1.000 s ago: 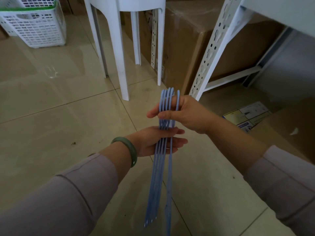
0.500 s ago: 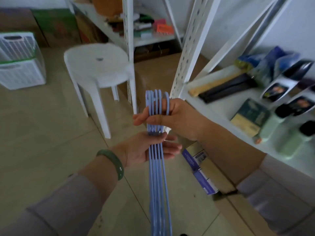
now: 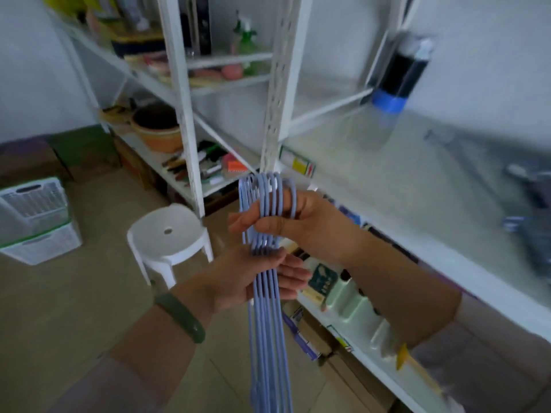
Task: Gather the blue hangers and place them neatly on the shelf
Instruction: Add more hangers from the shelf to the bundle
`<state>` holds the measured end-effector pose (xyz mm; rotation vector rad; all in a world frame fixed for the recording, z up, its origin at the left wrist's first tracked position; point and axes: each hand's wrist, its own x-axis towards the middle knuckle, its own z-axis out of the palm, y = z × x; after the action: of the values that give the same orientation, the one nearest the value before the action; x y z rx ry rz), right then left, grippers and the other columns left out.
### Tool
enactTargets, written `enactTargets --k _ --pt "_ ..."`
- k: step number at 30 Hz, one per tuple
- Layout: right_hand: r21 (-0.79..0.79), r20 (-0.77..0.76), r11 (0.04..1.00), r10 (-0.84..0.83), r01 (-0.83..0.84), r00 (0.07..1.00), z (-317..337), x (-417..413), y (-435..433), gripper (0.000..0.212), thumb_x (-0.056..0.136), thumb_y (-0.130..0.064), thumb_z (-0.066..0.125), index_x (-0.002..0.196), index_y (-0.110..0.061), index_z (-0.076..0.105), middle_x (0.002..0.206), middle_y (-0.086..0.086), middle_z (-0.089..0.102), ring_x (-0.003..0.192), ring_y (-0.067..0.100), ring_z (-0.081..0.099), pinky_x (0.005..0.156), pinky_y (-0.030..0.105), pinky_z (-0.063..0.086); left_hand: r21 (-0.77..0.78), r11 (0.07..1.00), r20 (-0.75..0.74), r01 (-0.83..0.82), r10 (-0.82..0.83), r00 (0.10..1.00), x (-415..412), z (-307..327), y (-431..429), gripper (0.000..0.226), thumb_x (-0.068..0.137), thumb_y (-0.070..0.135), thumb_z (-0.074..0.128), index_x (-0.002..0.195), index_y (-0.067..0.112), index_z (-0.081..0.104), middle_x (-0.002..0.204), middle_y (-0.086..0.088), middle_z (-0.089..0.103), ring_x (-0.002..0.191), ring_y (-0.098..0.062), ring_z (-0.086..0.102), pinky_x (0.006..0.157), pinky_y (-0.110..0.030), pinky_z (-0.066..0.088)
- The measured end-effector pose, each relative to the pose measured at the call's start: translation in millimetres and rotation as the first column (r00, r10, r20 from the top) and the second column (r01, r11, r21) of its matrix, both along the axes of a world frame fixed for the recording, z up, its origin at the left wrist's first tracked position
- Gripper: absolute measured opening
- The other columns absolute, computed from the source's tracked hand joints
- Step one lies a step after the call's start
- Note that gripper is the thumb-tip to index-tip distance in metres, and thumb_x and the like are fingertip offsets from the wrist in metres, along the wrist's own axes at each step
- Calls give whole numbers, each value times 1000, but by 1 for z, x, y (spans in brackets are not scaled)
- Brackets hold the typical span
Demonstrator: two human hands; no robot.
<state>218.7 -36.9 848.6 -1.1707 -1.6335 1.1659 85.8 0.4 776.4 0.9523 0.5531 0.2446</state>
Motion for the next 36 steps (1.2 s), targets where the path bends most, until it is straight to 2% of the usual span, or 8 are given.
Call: enactTargets --k 6,10,15,24,28,31,34,36 --pt "64 -42 987 -145 147 989 105 13 -51 21 88 5 53 104 5 66 104 16 68 113 34 62 101 36 50 12 989 3 144 -144 990 17 112 -32 31 89 21 49 81 1 72 80 -15 77 75 -25 75 70 -38 61" --pt "98 -81 975 -190 197 978 153 26 -74 25 87 4 53 90 -13 71 91 -5 75 105 17 67 95 24 51 104 969 21 222 -226 974 35 159 -42 30 85 21 51 74 4 73 78 -17 76 72 -26 74 67 -37 61" --pt "182 -77 936 -293 303 953 183 51 -91 27 86 -2 54 87 -21 73 91 -6 76 108 21 66 100 32 50 159 936 69 315 -329 942 70 188 -43 28 90 19 47 92 0 68 83 -17 76 77 -27 74 69 -37 61" --pt "135 -7 858 -499 495 867 186 166 -116 34 78 10 64 99 -17 67 97 -10 73 100 7 66 89 20 54 218 900 68 377 -399 914 180 196 -32 28 96 10 39 92 -1 65 80 -16 76 75 -25 74 67 -33 61" --pt "79 1 667 -744 741 669 168 246 -141 29 80 14 60 98 -9 67 84 -15 76 90 0 69 76 11 53 232 902 83 365 -392 916 218 195 -13 28 96 10 39 95 -1 65 83 -16 76 78 -25 74 69 -34 61" --pt "115 320 391 -885 913 339 138 295 -160 26 84 -2 64 79 -27 72 74 -8 72 81 16 68 75 26 55 211 900 93 381 -407 909 242 199 -4 28 96 9 39 97 0 65 84 -16 76 78 -25 74 69 -33 61" --pt "131 750 323 -651 937 120 101 322 -170 20 89 -15 56 83 -19 74 81 5 73 80 25 67 72 28 50 200 892 76 406 -427 901 265 204 1 28 97 8 38 97 2 65 81 -13 77 75 -21 75 65 -30 61" --pt "85 776 232 -625 969 81 75 323 -170 24 89 -19 51 100 -11 71 102 12 71 91 27 65 80 29 50 198 884 64 423 -442 895 280 206 3 28 97 7 38 98 2 65 81 -12 77 74 -20 75 64 -28 61"
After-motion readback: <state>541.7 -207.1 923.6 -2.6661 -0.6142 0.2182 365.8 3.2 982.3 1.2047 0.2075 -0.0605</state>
